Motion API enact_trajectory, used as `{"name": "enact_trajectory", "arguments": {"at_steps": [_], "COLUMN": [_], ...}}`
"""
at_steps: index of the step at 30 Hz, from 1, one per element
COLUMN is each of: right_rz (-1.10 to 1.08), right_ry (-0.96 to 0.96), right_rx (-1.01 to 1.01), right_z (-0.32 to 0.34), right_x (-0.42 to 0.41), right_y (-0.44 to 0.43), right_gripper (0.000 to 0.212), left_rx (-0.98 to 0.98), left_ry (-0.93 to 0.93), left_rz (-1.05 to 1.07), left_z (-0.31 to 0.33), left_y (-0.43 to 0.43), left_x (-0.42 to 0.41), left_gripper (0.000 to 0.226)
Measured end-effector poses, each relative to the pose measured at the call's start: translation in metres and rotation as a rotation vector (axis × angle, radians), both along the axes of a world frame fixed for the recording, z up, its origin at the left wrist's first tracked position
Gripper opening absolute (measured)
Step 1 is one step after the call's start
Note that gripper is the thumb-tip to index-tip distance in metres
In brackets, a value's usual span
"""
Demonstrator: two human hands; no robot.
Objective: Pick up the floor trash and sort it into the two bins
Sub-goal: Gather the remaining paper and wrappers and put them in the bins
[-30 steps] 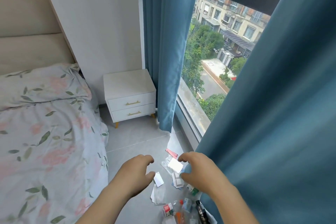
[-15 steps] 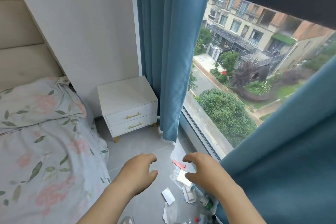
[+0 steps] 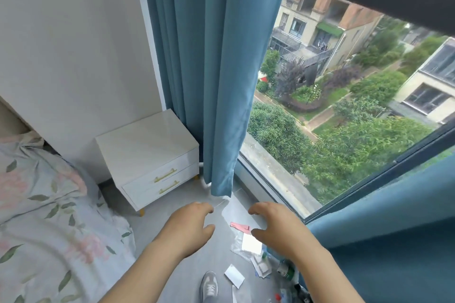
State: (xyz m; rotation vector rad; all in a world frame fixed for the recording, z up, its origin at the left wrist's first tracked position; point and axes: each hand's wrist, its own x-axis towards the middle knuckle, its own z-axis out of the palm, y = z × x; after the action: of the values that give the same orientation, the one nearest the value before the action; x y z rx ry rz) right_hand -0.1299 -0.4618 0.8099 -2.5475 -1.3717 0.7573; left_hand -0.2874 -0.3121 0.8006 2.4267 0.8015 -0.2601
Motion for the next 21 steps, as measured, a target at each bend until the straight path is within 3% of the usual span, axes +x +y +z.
{"name": "enact_trajectory", "arguments": {"at_steps": [10, 21], "right_rz": [-0.161, -0.413], "right_ry": [0.022, 0.049], "right_rx": [0.056, 0.05], "right_z": [-0.016, -0.015], "right_x": [0.079, 0.134], "right_y": [0.066, 0.08], "right_gripper": [0.041, 0.043], "left_rx": [0.062, 0.044], "left_ry": [0.031, 0.024], "left_rz": [-0.131, -0.396], "left_z": [0.007, 0.003], "left_y": [0.087, 0.118], "left_x": [0.105, 0.209], "left_gripper": [0.032, 0.031]}}
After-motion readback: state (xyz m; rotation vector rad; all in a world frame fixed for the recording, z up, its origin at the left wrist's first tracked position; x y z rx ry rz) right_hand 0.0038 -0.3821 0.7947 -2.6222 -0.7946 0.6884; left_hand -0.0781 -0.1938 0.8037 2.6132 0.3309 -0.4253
